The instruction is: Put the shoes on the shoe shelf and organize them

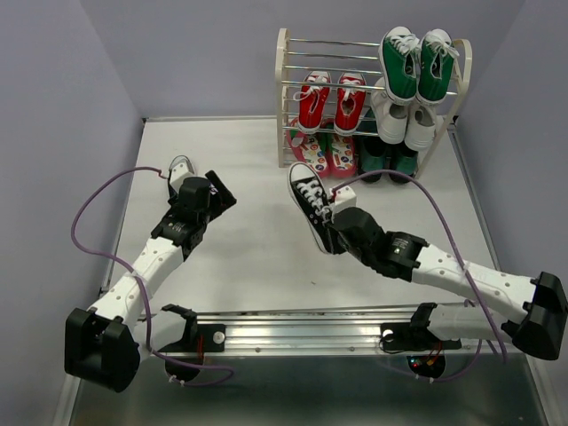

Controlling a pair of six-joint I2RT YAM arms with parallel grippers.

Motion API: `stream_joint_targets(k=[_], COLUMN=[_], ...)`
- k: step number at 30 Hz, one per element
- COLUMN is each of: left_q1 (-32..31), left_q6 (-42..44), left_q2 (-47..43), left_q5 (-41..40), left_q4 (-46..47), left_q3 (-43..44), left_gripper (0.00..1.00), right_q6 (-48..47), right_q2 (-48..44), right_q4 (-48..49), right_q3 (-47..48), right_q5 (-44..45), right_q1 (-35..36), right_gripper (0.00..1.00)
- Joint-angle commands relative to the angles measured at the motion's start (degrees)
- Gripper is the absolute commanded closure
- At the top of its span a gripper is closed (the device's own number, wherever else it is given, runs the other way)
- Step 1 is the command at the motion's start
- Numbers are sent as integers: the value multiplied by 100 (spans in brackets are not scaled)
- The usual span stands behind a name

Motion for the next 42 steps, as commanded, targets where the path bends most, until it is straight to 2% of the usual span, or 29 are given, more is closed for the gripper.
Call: stream_joint_targets(k=[1, 7, 10, 11, 13, 17, 22, 26, 32, 37, 38, 42], left_q1=[11, 20, 28, 20, 28, 37, 37, 46, 64, 64, 64, 72], left_q6=[-6, -33, -33, -33, -24, -24, 37, 20, 29, 11, 20, 73], left_q2=[-228, -360, -369, -369, -343, -264, -70, -44, -61, -105, -114, -140], left_q5=[-209, -324, -341, -350, -341, -359, -332, -315, -376, -438, -447, -517], left_q4=[96, 34, 26, 17, -1, 43, -141, -142, -194, -256, -256, -291], left_q3=[67, 138, 190, 225, 269, 331, 559, 586, 595, 603, 612, 595], left_gripper=[1, 1, 1, 1, 1, 1, 1, 1, 1, 1, 1, 1], right_q6=[-1397, -2354, -2794, -2909, -3259, -3306, -3112, -3279, -3060, -2831, -2839, -2541], right_q2=[-333, -18, 553, 737, 1359, 2267, 3311, 3832, 4070, 4088, 4061, 4149], right_q4=[1452, 1989, 1963, 1962, 1954, 1692, 1163, 803, 635, 372, 363, 126], right_q3=[882, 2120, 3279, 3900, 4501, 5706, 7453, 8395, 8538, 8451, 8381, 8406], right_q5=[155, 436, 962, 1434, 1867, 2203, 2168, 2256, 2080, 1352, 977, 796], right_q1=[-10, -10, -10, -10, -97, -616, -1345, -1505, -2101, -2515, -2515, -2682], right_gripper=[99, 99, 99, 99, 99, 99, 99, 99, 99, 96, 96, 95])
